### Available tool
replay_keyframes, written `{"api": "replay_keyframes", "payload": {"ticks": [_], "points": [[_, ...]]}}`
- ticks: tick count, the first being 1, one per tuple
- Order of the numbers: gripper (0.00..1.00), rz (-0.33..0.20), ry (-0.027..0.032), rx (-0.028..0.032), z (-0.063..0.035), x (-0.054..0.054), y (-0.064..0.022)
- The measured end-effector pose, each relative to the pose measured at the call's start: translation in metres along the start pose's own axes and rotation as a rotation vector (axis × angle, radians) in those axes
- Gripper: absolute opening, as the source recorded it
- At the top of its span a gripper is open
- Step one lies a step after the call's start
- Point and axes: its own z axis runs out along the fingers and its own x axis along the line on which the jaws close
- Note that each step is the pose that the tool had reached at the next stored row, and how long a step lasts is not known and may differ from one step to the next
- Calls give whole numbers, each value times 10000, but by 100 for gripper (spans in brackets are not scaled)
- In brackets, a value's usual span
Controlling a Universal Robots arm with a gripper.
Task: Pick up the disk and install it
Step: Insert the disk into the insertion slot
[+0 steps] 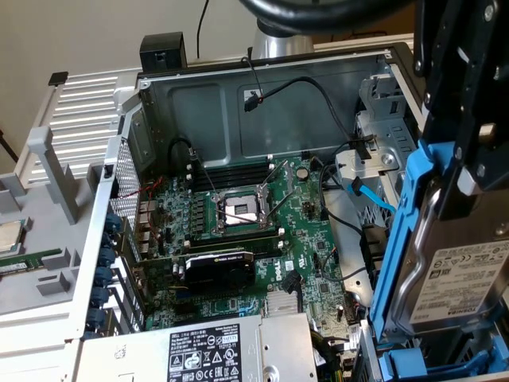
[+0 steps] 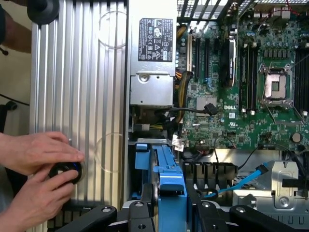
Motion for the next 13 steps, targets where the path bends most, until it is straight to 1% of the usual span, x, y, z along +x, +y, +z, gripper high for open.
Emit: {"api": "replay_keyframes", "payload": {"ticks": [9, 13], "points": [[36, -2, 1, -54, 24, 0, -1], [36, -7, 0, -59, 28, -5, -6]]}}
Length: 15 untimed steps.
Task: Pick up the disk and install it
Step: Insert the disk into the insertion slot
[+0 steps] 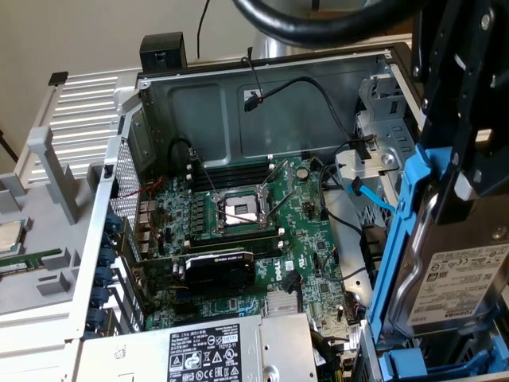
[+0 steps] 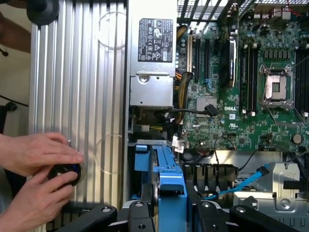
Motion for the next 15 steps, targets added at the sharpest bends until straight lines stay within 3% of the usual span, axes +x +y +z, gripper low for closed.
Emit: {"api": "replay_keyframes", "payload": {"ticks": [15], "points": [[36, -18, -1, -33, 30, -14, -30]]}}
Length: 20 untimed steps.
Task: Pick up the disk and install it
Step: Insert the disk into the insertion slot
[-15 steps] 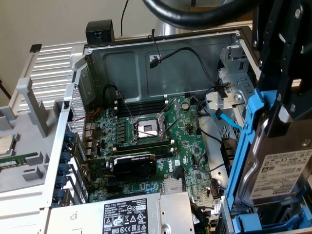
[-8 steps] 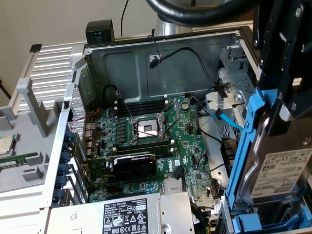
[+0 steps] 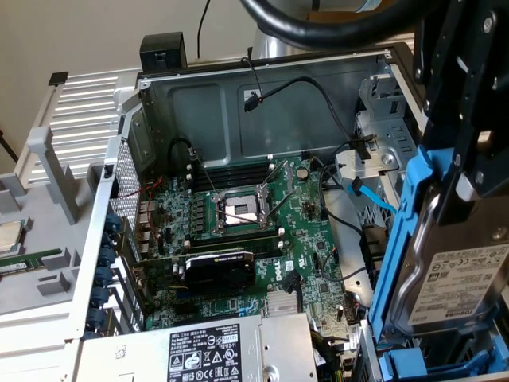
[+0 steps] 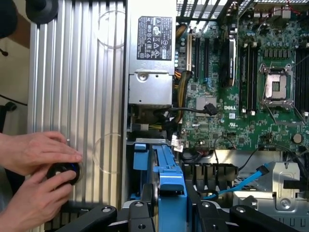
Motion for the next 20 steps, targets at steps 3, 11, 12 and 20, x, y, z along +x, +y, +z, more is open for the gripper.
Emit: {"api": "replay_keyframes", "payload": {"ticks": [3, 11, 12, 20], "points": [[36, -6, 3, -8, 3, -7, -1], [36, -29, 3, -18, 14, -12, -1], [36, -34, 2, -17, 15, -12, -1], [36, -83, 5, -17, 19, -19, -1]]}}
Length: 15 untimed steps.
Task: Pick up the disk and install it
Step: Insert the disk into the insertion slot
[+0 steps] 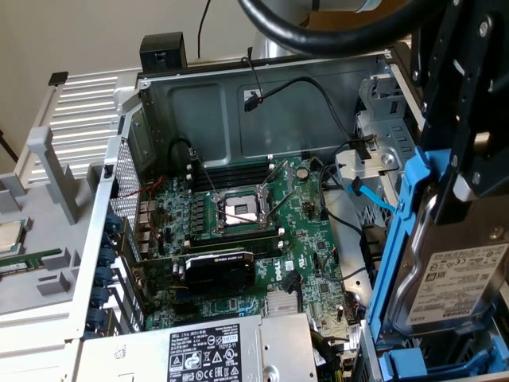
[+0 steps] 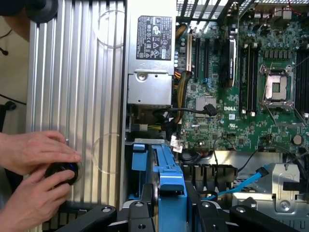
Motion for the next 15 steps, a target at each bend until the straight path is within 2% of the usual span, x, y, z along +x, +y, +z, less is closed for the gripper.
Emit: {"api": "replay_keyframes", "payload": {"ticks": [15], "points": [[36, -89, 0, 1, 1, -5, -24]]}}
